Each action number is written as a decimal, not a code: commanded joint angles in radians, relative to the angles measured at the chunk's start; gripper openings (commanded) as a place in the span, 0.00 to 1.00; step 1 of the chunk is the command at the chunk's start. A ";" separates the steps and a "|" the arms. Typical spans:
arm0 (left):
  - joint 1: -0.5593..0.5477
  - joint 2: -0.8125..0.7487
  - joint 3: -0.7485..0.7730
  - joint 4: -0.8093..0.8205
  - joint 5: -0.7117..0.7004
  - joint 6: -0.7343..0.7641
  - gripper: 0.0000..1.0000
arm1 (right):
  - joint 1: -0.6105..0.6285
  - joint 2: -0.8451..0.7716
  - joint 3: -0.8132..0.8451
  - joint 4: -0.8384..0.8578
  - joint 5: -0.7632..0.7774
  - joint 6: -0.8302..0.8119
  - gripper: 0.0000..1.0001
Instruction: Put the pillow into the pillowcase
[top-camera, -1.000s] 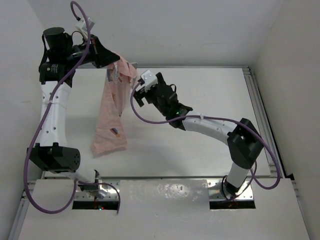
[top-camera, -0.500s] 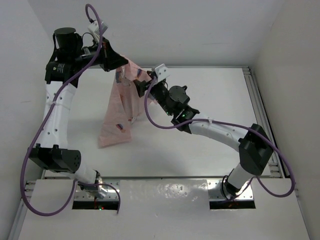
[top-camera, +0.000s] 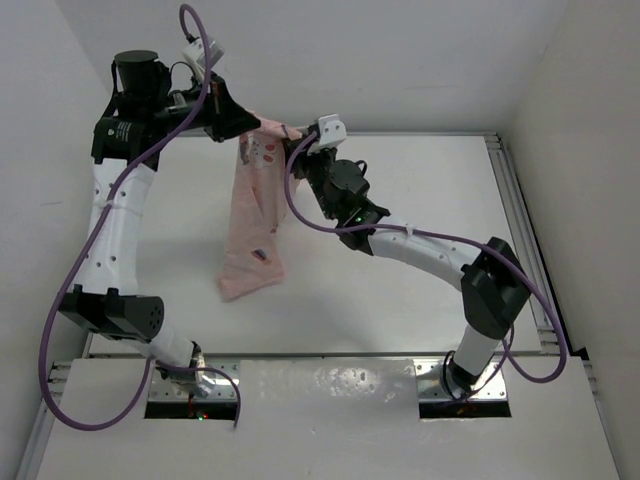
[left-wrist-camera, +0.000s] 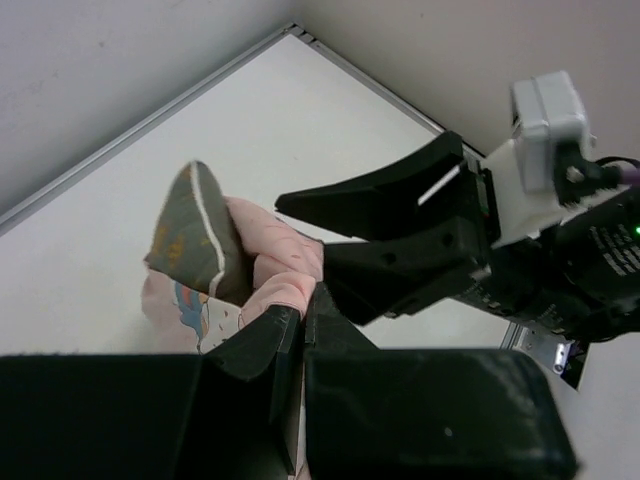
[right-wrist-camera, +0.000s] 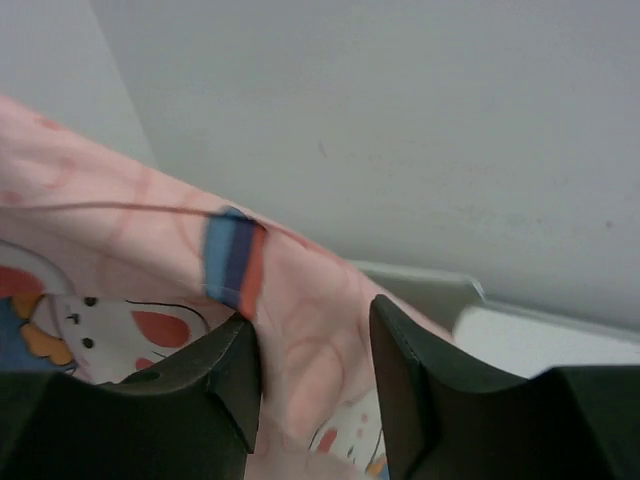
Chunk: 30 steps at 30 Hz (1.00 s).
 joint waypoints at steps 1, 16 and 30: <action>-0.020 -0.027 0.090 0.094 0.037 0.006 0.00 | -0.075 0.002 -0.038 -0.090 0.097 0.155 0.43; -0.051 0.019 0.153 0.022 0.033 0.056 0.00 | -0.176 0.059 -0.159 0.015 -0.051 0.259 0.17; -0.053 0.051 0.193 -0.094 -0.003 0.160 0.00 | -0.399 0.030 -0.629 0.508 -0.656 0.662 0.86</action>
